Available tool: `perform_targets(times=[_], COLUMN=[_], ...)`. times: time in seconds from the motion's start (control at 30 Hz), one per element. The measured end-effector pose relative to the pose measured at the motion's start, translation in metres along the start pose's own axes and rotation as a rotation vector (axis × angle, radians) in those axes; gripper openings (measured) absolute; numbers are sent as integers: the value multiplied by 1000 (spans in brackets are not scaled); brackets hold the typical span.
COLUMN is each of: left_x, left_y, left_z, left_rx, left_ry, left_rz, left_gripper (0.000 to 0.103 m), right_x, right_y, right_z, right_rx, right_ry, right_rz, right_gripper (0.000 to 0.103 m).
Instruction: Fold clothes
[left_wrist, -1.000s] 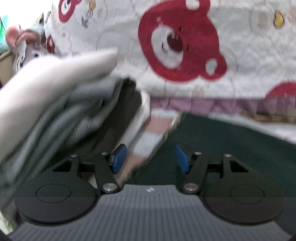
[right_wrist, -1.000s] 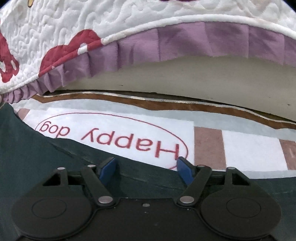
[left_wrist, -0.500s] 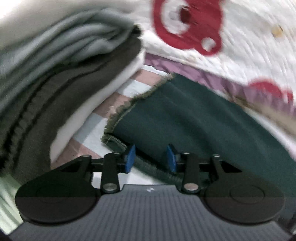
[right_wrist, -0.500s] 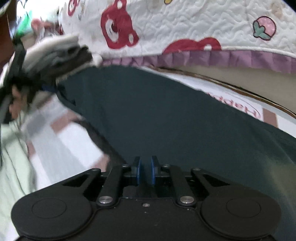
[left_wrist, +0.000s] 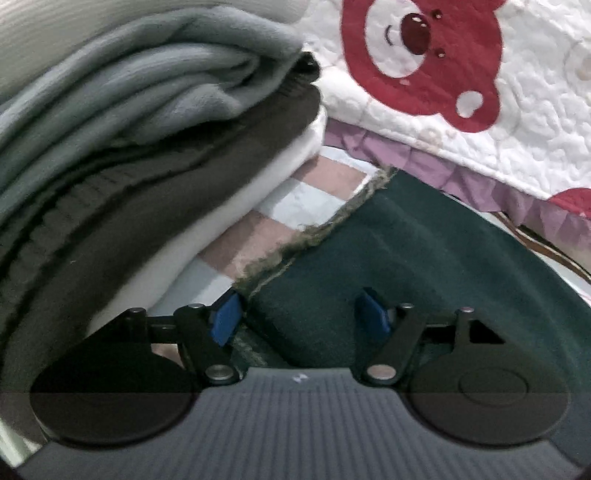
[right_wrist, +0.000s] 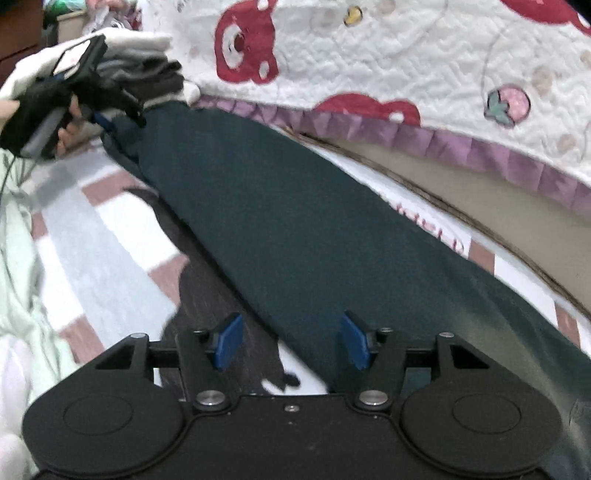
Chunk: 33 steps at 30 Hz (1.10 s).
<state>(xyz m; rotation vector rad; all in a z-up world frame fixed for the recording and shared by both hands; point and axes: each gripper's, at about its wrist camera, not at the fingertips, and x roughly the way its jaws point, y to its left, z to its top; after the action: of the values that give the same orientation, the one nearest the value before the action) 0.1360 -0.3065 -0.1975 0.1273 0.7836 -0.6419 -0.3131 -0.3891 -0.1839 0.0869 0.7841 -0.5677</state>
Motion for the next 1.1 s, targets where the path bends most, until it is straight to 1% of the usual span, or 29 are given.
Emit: perform_targets(times=[0.03,0.07,0.1,0.13,0.2,0.23,0.3,0.33,0.4,0.43,0.5,0.53,0.57,0.6,0.63,0.67,0.7,0.73,0.8,0.87,1.0,1.1], left_x=[-1,-3,-7,-13,-31,-40,-51,-55,-45,-38,-24,-19,-16,-16,-16,-17,-24,-33,-50,-69,-112,-148], left_y=[-2,-6,-8,-9,-10,-13,-17,-18,-15,-18,-24,-28,-31,-31,-32,-32,-32,-39,-55,-92,-178,-264], left_z=[1,4,7,12,24,28,31,33,26,20,7,2,-2,0,1,2,7,8,11,6,0,-13], left_rx=[18,53,73,77,87,116,170,194,206,258,362,411,448,439,429,412,340,317,276,359,522,822], left_ry=[-12,-30,-49,-71,-111,-142,-169,-177,-116,-89,-36,-26,-29,-23,-17,-9,8,8,7,-7,20,48], left_rz=[12,45,60,60,49,49,63,71,115,158,242,281,349,393,438,470,408,359,261,170,-100,-222], left_gripper=[10,4,4,4,4,4,4,4,4,4,5,9,9,13,24,28,45,51,51,50,49,51], right_x=[2,4,6,8,9,8,7,7,8,8,-7,-15,-23,-30,-38,-45,-53,-60,-75,-90,-120,-144], right_y=[-2,-4,-3,-2,-5,-9,-16,-20,-28,-33,-52,-62,-71,-81,-91,-100,-110,-119,-139,-159,-228,-279], right_z=[-2,-4,-6,-8,-10,-11,-12,-13,-15,-16,-16,-16,-15,-15,-15,-15,-15,-15,-14,-16,-57,-91], right_rx=[9,11,-19,-48,-87,-77,-59,-49,2,26,68,88,109,130,151,171,192,213,254,302,525,720], right_ry=[9,20,41,58,64,69,69,68,77,79,55,43,31,19,7,-5,-17,-29,-54,-79,-151,-306], right_rz=[-6,-14,-32,-49,-78,-87,-110,-120,-117,-116,-128,-134,-140,-145,-151,-157,-162,-168,-179,-192,-251,-322], right_gripper=[64,64,65,66,70,70,70,70,70,70,70,70,69,69,69,69,70,70,70,70,69,69])
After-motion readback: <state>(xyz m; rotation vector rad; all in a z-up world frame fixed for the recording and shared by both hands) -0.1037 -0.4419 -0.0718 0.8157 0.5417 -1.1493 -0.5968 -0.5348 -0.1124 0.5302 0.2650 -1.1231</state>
